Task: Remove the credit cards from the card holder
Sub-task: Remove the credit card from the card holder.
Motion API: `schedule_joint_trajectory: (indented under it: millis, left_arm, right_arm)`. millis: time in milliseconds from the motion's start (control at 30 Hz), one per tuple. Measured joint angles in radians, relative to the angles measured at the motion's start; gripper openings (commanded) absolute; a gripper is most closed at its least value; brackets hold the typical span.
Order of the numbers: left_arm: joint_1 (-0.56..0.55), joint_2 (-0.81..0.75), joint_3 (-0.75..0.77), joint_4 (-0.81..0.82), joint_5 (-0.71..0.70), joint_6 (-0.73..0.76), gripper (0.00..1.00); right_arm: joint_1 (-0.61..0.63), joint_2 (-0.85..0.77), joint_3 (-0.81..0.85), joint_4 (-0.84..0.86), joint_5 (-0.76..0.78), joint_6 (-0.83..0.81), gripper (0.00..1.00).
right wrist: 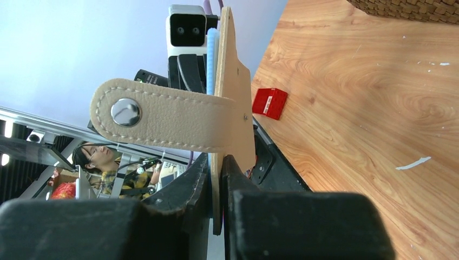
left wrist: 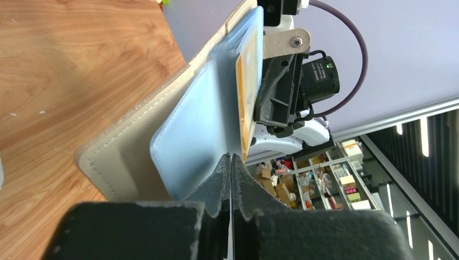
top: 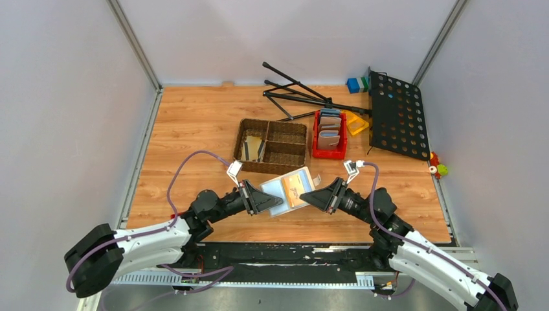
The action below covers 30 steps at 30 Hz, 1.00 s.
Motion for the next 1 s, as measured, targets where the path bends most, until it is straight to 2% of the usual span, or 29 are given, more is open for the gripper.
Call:
schedule_joint_trajectory:
  millis: [33,100,300,333,500,533,633,667,700,733,800,833,867,1000]
  left_arm:
    - [0.003,-0.003,0.0,-0.005,0.0,0.0,0.14]
    - [0.003,-0.002,0.0,-0.01,0.001,0.003,0.25]
    - [0.003,0.103,0.041,0.015,0.043,-0.001,0.29]
    - [0.004,0.129,0.043,0.035,0.049,-0.005,0.28]
    - [0.005,0.238,0.043,0.156,0.08,-0.048,0.0]
    - [0.005,0.255,0.043,0.183,0.085,-0.057,0.0]
    - [0.006,0.282,0.041,0.248,0.087,-0.077,0.0]
    - [0.008,0.285,0.038,0.264,0.087,-0.084,0.0]
    - [0.011,0.285,0.032,0.275,0.09,-0.088,0.0]
    - [0.014,0.285,0.028,0.278,0.091,-0.089,0.0]
    - [0.026,0.285,0.021,0.278,0.098,-0.095,0.0]
    - [0.032,0.285,0.019,0.279,0.103,-0.097,0.0]
    - [0.035,0.282,0.019,0.279,0.108,-0.098,0.0]
    - [0.045,0.247,0.018,0.245,0.124,-0.096,0.0]
  right_arm:
    - [0.0,-0.001,0.0,-0.003,0.002,0.0,0.0]
    - [0.0,0.006,-0.002,-0.002,0.002,0.001,0.0]
    - [0.0,0.085,-0.014,0.034,-0.02,0.015,0.0]
    - [0.0,0.092,-0.015,0.037,-0.021,0.017,0.01]
    - [0.0,0.1,-0.015,0.051,-0.036,0.019,0.03]
    - [-0.002,0.098,-0.015,0.053,-0.036,0.018,0.06]
    - [-0.007,0.076,-0.016,0.047,-0.03,0.018,0.36]
    - [-0.006,0.062,-0.016,0.039,-0.028,0.017,0.4]
    - [-0.006,0.045,-0.016,0.027,-0.025,0.018,0.4]
    - [-0.006,0.031,-0.016,0.018,-0.019,0.018,0.34]
    - [-0.006,-0.001,-0.016,0.008,-0.01,0.013,0.11]
    - [-0.006,-0.016,-0.016,0.001,-0.001,0.011,0.04]
    - [-0.006,-0.026,-0.016,-0.012,0.006,0.007,0.0]
    - [-0.006,-0.029,-0.016,-0.053,0.026,0.006,0.0]
